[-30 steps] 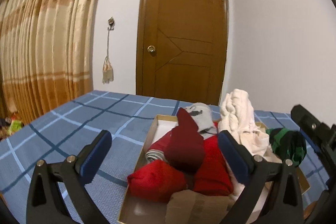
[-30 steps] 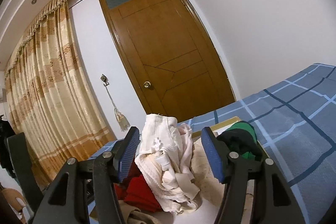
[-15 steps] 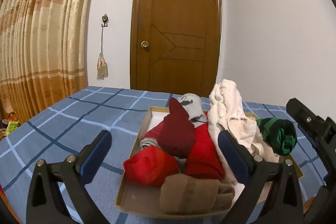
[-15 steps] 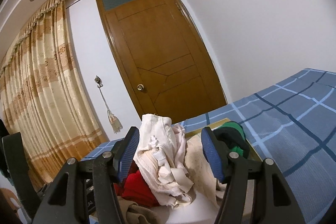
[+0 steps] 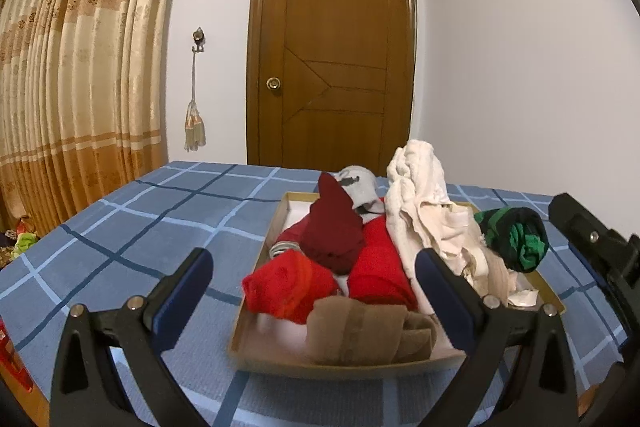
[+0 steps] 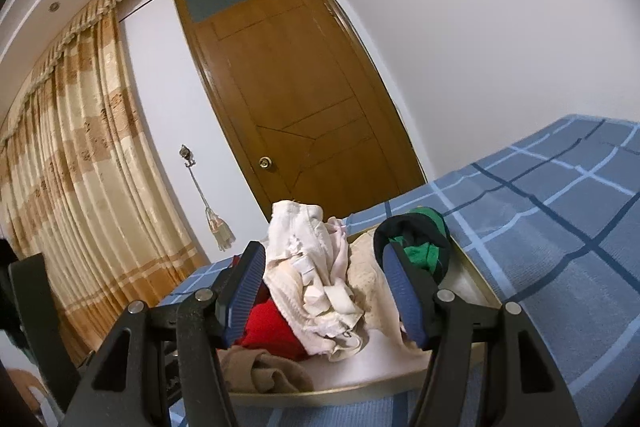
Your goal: Take underwear out of drawer
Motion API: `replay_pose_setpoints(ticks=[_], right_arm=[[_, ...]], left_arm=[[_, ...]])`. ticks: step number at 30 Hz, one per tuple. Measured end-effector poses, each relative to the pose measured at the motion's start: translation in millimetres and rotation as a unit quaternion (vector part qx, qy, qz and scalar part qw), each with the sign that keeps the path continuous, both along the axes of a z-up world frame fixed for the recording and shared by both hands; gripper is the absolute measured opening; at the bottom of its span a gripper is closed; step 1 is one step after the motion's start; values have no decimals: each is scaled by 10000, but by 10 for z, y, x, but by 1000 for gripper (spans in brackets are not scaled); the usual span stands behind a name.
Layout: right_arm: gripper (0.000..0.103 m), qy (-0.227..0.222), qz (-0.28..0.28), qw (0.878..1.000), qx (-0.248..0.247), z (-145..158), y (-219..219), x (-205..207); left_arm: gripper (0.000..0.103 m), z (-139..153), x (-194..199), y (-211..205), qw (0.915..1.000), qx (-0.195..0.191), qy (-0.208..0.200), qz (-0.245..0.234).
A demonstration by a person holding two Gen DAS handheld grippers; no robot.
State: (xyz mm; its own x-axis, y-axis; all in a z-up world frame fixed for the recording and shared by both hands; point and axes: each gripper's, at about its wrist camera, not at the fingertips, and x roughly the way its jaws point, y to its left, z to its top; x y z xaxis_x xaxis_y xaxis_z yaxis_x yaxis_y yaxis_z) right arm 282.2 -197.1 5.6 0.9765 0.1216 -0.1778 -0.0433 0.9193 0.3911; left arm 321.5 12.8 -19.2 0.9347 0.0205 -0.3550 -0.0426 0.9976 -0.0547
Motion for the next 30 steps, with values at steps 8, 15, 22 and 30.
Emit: replay_pose_setpoints(ticks=[8, 15, 22, 30], right_arm=[[64, -93, -18, 9994, -330, 15, 52, -302], [64, -105, -113, 9992, -364, -6, -5, -638], [64, -34, -170, 9992, -351, -17, -60, -895], [64, 93, -171, 9992, -357, -28, -79, -1242]], left_arm=[[102, -56, -218, 30, 9999, -77, 116, -68], [102, -49, -486, 32, 9998, -78, 109, -148], [102, -62, -703, 28, 9996, -44, 204, -215], [102, -91, -977, 56, 9986, -76, 407, -331]])
